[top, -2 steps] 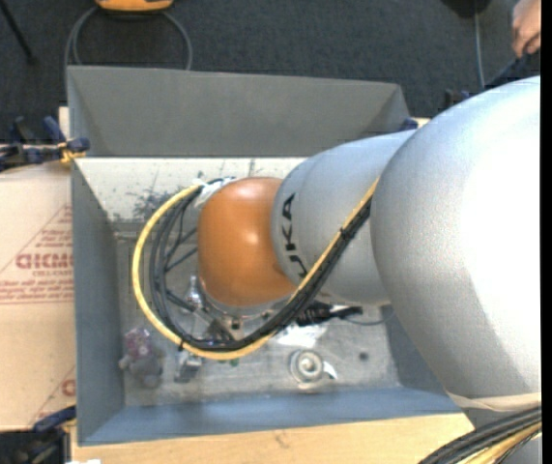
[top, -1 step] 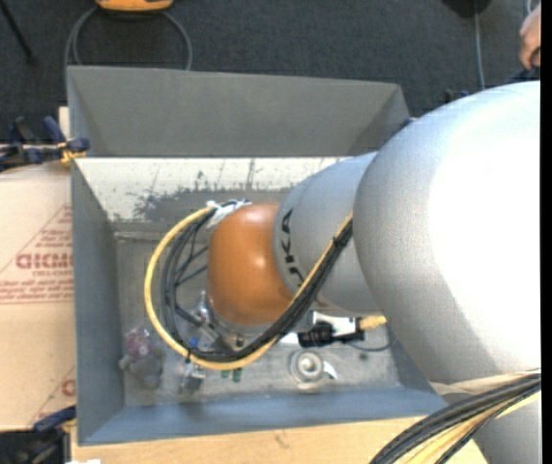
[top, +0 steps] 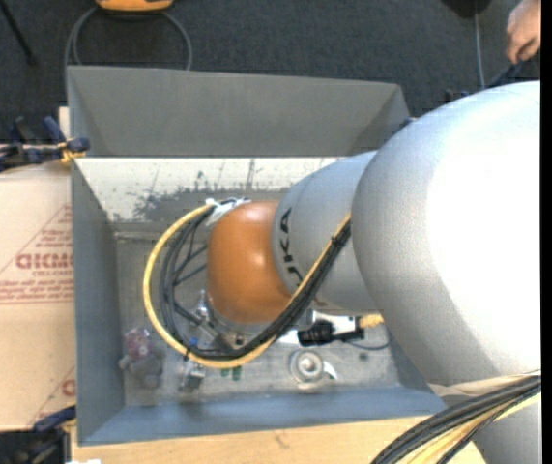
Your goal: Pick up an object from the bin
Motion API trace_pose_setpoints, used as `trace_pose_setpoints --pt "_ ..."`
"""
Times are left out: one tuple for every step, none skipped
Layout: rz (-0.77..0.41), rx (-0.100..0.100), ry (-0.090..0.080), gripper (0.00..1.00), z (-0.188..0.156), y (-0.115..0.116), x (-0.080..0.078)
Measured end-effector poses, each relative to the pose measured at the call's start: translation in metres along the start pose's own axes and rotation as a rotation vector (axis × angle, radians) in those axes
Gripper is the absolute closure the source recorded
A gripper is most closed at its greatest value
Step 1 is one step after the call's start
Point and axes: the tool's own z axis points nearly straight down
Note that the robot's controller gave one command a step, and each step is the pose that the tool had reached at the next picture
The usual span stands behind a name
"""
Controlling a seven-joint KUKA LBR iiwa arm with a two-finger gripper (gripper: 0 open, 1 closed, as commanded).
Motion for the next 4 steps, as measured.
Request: trace_pose_setpoints --pt "0.003 0.000 0.002 1.00 -0.002 0.001 0.000" --pt "0.003 0.001 -0.001 1.00 -0.056 0.001 -0.002" --pt "0.004 0.003 0.001 1.00 -0.068 0.001 -0.003" --pt "0.006 0.002 0.000 1.00 -0.087 0.001 -0.005"
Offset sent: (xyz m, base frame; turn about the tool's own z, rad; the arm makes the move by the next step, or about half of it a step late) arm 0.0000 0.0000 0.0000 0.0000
